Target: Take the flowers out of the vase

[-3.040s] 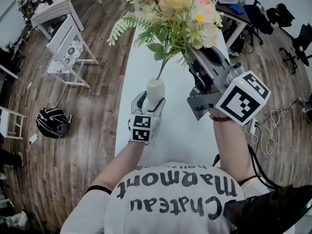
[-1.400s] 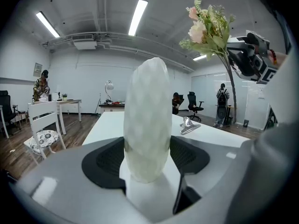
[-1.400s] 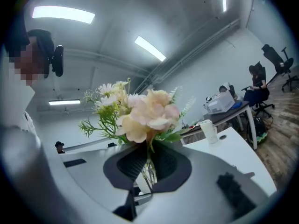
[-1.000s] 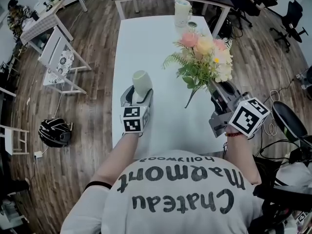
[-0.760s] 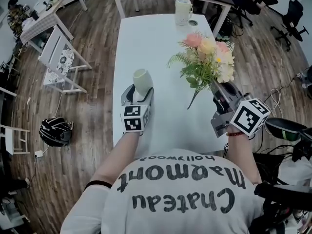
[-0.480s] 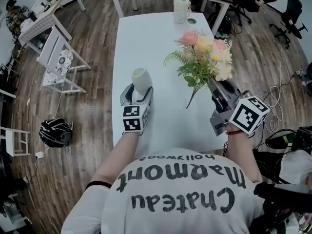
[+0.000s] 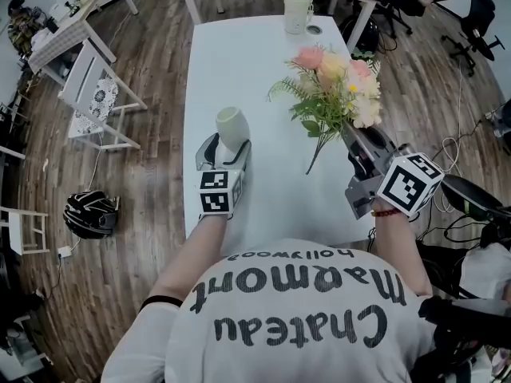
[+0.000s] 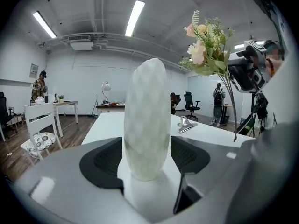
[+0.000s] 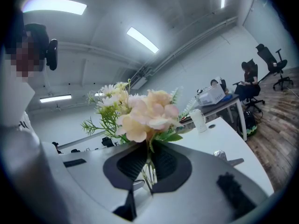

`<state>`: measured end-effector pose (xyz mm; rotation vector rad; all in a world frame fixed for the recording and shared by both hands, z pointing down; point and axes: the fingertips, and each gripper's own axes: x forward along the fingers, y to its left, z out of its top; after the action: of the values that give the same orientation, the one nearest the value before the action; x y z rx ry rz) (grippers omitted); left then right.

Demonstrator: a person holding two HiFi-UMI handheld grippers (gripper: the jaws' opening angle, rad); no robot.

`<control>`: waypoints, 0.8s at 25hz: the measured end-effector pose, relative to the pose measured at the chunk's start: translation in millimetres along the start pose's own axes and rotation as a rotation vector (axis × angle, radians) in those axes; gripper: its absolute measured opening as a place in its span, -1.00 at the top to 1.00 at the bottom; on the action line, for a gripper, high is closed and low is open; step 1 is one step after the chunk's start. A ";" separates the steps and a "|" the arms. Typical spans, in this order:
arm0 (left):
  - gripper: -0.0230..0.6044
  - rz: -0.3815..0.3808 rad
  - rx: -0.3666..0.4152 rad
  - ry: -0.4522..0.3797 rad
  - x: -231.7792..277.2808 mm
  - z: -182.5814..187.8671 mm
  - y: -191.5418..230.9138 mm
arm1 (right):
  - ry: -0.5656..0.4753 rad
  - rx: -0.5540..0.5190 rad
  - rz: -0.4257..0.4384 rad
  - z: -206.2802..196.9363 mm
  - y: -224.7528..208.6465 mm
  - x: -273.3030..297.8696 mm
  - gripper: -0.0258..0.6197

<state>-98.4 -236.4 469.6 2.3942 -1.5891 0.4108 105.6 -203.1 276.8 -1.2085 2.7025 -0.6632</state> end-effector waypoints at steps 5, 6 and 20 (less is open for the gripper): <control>-0.10 0.007 -0.009 -0.004 -1.3 0.4 -0.6 | 0.001 0.000 0.009 -0.2 -0.2 1.0 0.81; -0.10 0.009 -0.014 -0.006 -2.1 0.7 -0.7 | 0.001 0.001 0.010 -0.4 -0.3 1.0 0.81; -0.09 -0.045 -0.027 -0.123 -41.5 43.7 -16.5 | -0.020 0.003 0.005 0.5 13.3 -0.8 0.81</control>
<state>-94.2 -209.7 413.2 2.4721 -1.5767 0.2364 97.2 -194.9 270.5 -1.2005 2.6865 -0.6510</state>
